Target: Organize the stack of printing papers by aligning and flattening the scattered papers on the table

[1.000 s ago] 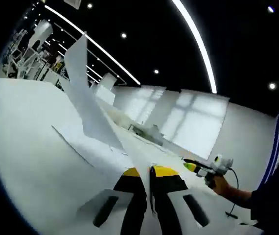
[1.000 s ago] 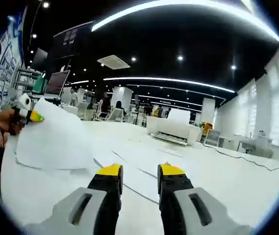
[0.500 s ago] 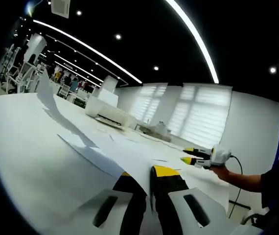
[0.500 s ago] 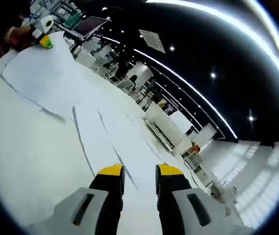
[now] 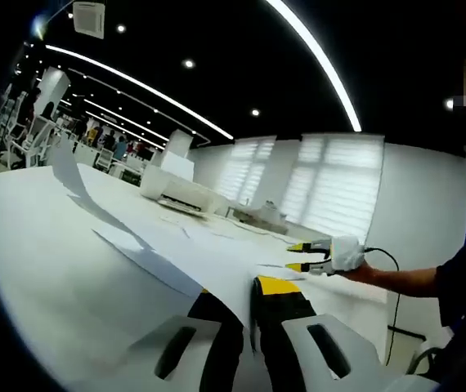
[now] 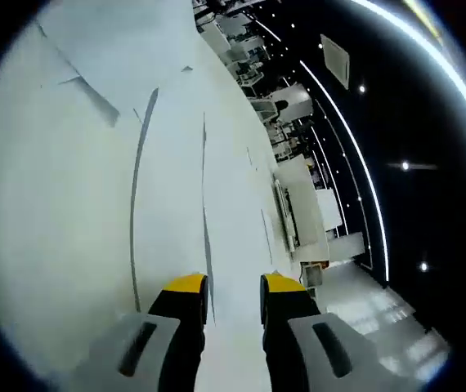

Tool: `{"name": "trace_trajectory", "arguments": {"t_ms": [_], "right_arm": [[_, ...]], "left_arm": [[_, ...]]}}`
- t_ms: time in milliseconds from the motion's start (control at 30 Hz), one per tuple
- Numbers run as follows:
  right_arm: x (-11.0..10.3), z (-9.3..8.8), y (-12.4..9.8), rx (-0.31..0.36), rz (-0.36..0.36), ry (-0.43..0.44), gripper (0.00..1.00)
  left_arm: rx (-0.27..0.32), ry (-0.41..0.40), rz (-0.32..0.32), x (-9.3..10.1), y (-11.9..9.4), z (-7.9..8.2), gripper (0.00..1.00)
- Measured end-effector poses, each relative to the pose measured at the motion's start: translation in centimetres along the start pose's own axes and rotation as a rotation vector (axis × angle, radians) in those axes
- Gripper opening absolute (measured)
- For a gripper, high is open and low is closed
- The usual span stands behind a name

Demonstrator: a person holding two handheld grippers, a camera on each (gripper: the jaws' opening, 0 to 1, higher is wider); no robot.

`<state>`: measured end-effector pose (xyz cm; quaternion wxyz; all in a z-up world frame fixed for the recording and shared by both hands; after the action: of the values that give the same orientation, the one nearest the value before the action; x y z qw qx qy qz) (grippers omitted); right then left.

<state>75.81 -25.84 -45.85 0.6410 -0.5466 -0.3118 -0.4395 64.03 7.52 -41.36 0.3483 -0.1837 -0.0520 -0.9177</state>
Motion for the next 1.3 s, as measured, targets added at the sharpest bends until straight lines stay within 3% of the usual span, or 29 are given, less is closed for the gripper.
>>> {"name": "trace_trajectory", "arguments": {"t_ms": [733, 1100, 1300], "right_arm": [[-0.4, 0.9, 2.7, -0.056, -0.009, -0.114, 0.2], [0.0, 0.6, 3.6, -0.099, -0.05, -0.182, 0.18], [-0.5, 0.6, 4.3, -0.103, -0.036, -0.216, 0.07]], "left_arm": [[0.013, 0.001, -0.011, 0.3, -0.1, 0.2, 0.08], [0.016, 0.0, -0.008, 0.1, -0.1, 0.2, 0.08], [0.016, 0.001, -0.007, 0.1, -0.1, 0.2, 0.08]]}}
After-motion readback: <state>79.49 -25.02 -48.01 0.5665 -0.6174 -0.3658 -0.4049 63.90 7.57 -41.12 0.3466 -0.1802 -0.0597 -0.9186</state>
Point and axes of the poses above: the point that each gripper's makers call its tool centre point, and the gripper's own axes: y roughly forward along the fingers, x roughly to its right, z roughly out of its top, the point moved 1 cm from there along -y, roughly backward along the fingers, and after that the axes turned 8 degrees about -x, right-handed, at the moved point
